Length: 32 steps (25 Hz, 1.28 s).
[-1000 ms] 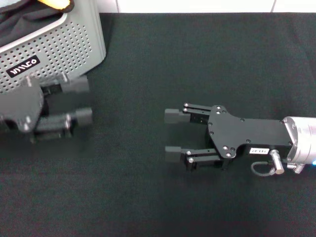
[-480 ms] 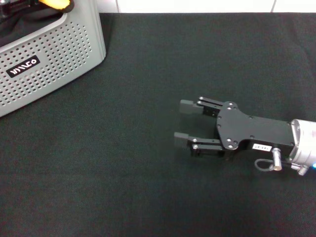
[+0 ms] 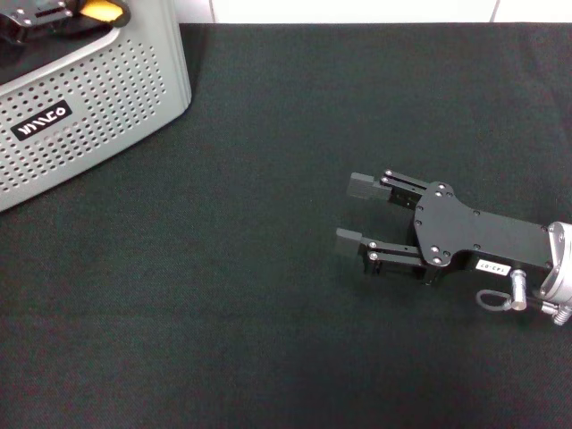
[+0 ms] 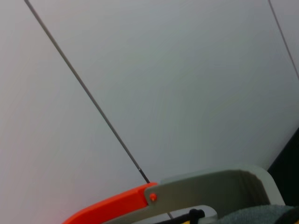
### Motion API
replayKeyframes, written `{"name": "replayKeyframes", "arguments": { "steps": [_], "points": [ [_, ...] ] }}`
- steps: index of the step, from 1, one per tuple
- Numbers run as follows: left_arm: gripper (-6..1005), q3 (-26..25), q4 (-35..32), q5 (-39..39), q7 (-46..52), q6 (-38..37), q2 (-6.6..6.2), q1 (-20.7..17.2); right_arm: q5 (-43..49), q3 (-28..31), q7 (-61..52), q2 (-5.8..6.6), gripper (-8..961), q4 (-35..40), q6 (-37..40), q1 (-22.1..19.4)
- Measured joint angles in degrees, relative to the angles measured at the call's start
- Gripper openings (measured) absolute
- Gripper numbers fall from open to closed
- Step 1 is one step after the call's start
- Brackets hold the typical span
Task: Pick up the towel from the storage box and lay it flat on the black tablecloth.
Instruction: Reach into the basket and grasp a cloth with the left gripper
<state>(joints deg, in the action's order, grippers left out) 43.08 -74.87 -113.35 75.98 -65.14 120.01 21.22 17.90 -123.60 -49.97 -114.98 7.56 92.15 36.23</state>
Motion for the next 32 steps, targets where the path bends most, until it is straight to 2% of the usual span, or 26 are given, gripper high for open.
{"name": "replayKeyframes", "arguments": {
  "steps": [7, 10, 13, 20, 23, 32],
  "points": [
    [682, 1.0, -2.7, 4.0, 0.4, -2.3, 0.03, -2.7, 0.0, 0.0, 0.0, 0.03, 796, 0.0, -0.2, 0.2],
    [669, 3.2, -7.2, 4.6, 1.4, -4.1, 0.07, -5.2, 0.0, 0.0, 0.0, -0.01, 796, 0.0, -0.3, 0.2],
    [657, 5.8, -11.1, 1.6, 3.0, -3.7, 0.13, -7.2, 0.0, 0.1, 0.0, -0.08, 796, 0.0, -0.4, 0.3],
    [633, 10.0, -11.6, -3.8, 4.5, 2.9, 0.25, -7.5, 0.1, 0.1, 0.5, -0.25, 795, 0.5, -0.4, 0.4],
    [631, 13.2, -10.9, -5.1, 5.1, 8.6, 0.28, -7.7, 0.1, 0.1, 0.6, -0.33, 795, 0.5, -0.1, -0.1],
    [627, 13.4, -13.9, -5.1, 6.2, 9.5, 0.21, -9.1, 0.0, 0.1, 0.7, -0.33, 796, 0.6, 0.5, -1.9]
  ]
}}
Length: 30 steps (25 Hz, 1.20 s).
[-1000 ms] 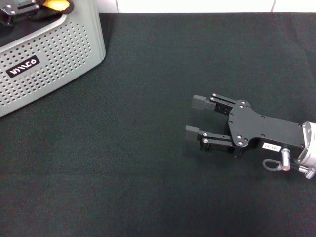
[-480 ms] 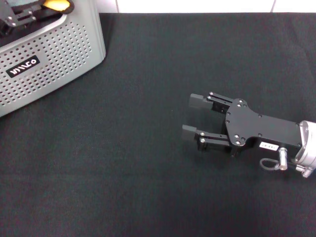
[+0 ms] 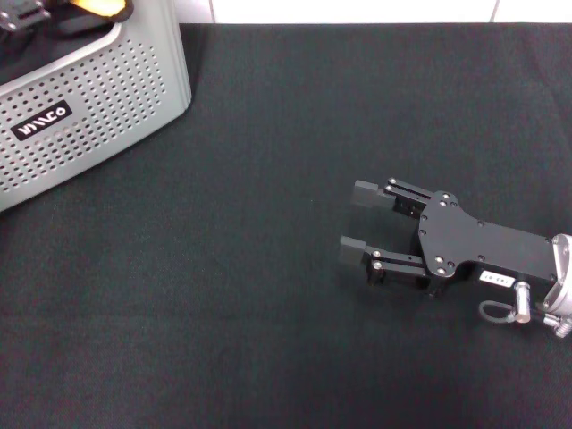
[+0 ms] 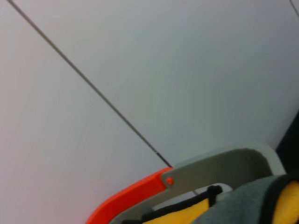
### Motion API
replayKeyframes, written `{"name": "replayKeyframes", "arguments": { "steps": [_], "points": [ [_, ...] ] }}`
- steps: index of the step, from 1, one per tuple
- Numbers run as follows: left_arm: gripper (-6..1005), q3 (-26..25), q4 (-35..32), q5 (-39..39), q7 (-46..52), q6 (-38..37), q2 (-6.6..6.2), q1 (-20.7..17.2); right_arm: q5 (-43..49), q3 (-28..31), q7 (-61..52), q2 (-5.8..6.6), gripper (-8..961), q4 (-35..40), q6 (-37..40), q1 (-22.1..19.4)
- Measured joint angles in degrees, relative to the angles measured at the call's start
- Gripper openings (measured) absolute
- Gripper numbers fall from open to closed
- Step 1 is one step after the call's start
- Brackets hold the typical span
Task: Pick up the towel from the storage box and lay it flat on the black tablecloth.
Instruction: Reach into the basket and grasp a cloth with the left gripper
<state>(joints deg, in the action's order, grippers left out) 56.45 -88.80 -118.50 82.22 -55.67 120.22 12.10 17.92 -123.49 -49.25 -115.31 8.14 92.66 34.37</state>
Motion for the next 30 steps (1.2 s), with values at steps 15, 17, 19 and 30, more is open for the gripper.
{"name": "replayKeyframes", "arguments": {
  "steps": [15, 17, 19, 30],
  "points": [
    [451, 0.7, -4.3, -0.9, 3.0, -5.1, 0.05, -2.9, 0.3, 0.0, 0.2, 0.00, 796, 0.1, 0.5, -0.2],
    [403, 1.6, -4.6, -2.5, 3.2, -4.6, 0.05, -3.3, 0.3, 0.0, 0.2, 0.00, 795, 0.1, 0.6, -0.2],
    [393, 2.6, -4.6, -4.8, 3.3, -2.4, 0.12, -3.7, 0.3, 0.0, 0.2, 0.00, 795, 0.1, 0.6, -0.2],
    [337, 4.1, -4.1, -7.4, 5.0, 6.0, 0.18, -3.8, 0.0, 0.0, 0.3, 0.00, 796, 0.1, 0.6, -0.2]
  ]
}}
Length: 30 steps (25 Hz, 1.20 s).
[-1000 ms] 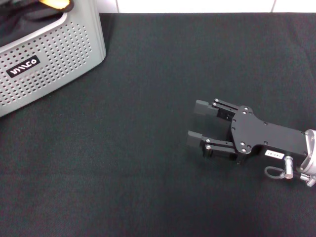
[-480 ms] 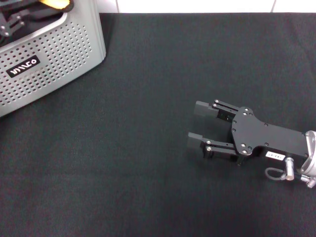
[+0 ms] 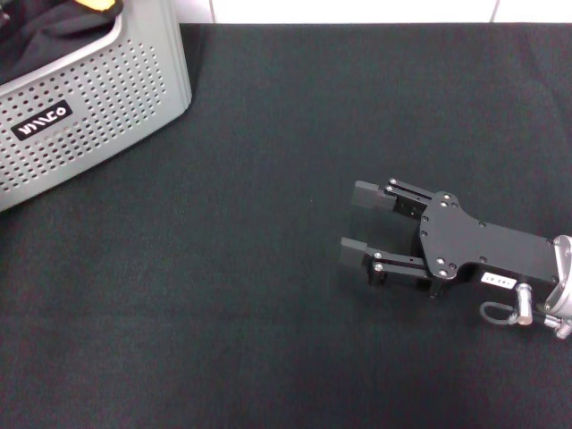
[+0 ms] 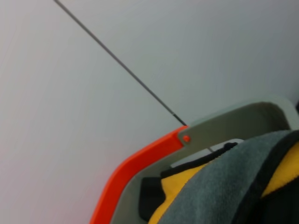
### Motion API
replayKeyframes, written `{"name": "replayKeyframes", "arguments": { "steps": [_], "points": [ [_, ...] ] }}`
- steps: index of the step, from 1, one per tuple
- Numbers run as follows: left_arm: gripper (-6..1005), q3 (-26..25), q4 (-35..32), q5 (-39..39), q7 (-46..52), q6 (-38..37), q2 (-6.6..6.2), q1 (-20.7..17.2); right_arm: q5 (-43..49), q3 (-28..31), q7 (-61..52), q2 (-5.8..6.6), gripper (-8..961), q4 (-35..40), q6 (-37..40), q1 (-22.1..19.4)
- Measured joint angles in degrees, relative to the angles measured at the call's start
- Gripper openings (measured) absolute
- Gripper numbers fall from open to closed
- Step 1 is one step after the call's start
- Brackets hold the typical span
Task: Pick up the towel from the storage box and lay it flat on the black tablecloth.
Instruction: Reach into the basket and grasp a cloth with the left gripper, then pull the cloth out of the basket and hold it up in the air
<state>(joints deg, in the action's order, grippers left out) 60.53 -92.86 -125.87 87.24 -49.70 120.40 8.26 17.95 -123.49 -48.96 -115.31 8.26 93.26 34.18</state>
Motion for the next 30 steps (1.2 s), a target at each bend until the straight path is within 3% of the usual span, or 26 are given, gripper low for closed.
{"name": "replayKeyframes", "arguments": {
  "steps": [11, 17, 19, 26, 30],
  "points": [
    [281, 0.9, 1.2, 0.0, 0.0, 1.4, -0.06, 0.4, -0.1, 0.0, 0.4, 0.00, 794, 0.0, 0.0, 0.0],
    [76, 2.8, 2.5, 0.1, 0.9, 3.7, -0.08, 0.7, -0.1, 0.0, 0.4, 0.00, 792, 0.0, 0.1, -0.2],
    [74, 3.0, 1.2, 1.2, 2.7, 3.2, -0.12, 0.3, -0.1, 0.0, 0.5, 0.00, 791, 0.0, 0.4, -0.6],
    [60, -0.4, -8.3, 24.1, 5.2, -5.0, -0.42, -3.4, -0.1, 3.9, 7.6, -0.03, 789, 0.1, 1.0, -1.6],
    [28, -2.4, -12.0, 34.7, 6.8, -11.9, -0.35, -4.5, -0.1, 6.4, 15.2, -0.35, 788, 4.3, -0.1, -1.4]
  ]
}}
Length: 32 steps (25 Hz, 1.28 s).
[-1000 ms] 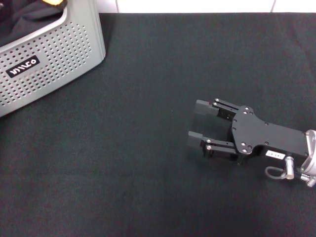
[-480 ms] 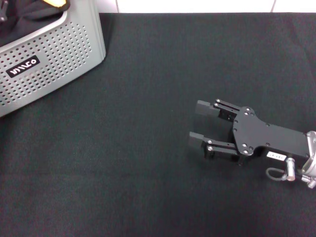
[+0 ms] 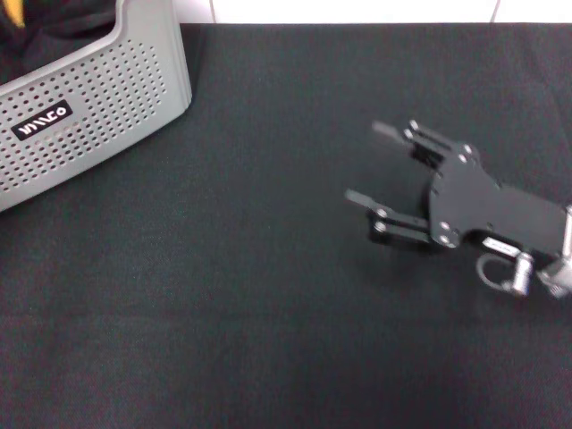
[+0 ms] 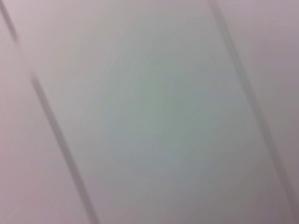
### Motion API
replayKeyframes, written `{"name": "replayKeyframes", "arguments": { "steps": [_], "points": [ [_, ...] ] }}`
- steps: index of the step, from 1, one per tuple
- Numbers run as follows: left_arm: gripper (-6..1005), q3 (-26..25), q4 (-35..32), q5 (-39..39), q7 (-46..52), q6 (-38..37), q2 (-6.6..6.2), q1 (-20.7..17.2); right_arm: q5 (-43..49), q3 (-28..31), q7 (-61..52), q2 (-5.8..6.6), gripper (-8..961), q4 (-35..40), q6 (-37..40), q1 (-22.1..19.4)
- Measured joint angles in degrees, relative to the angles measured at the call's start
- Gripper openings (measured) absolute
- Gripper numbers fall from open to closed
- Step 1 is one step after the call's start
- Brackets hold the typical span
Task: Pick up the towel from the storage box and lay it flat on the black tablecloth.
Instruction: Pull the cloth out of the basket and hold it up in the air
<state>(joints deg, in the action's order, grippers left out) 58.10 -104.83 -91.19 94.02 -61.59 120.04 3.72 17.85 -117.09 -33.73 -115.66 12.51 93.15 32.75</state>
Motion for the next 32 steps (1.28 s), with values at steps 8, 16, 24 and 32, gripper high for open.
{"name": "replayKeyframes", "arguments": {
  "steps": [8, 16, 24, 32],
  "points": [
    [27, 0.7, -4.8, 6.4, 5.4, -3.8, 0.00, -0.7, -0.1, -0.2, 19.1, -0.47, 786, 19.8, -15.0, -6.3],
    [27, 4.4, -4.8, 4.2, 6.5, -5.0, -0.01, -1.1, -6.9, -8.7, 46.0, -0.57, 710, 36.6, -25.5, -16.1],
    [26, 9.2, -2.7, 0.2, 6.7, -4.9, 0.03, -0.3, -34.4, -22.9, 89.6, -0.60, 676, 39.1, -27.1, -14.6],
    [25, 9.9, -0.4, 0.1, 6.6, -4.9, 0.01, 0.9, -42.8, -26.1, 99.8, -0.60, 674, 39.4, -26.5, -11.3]
  ]
}}
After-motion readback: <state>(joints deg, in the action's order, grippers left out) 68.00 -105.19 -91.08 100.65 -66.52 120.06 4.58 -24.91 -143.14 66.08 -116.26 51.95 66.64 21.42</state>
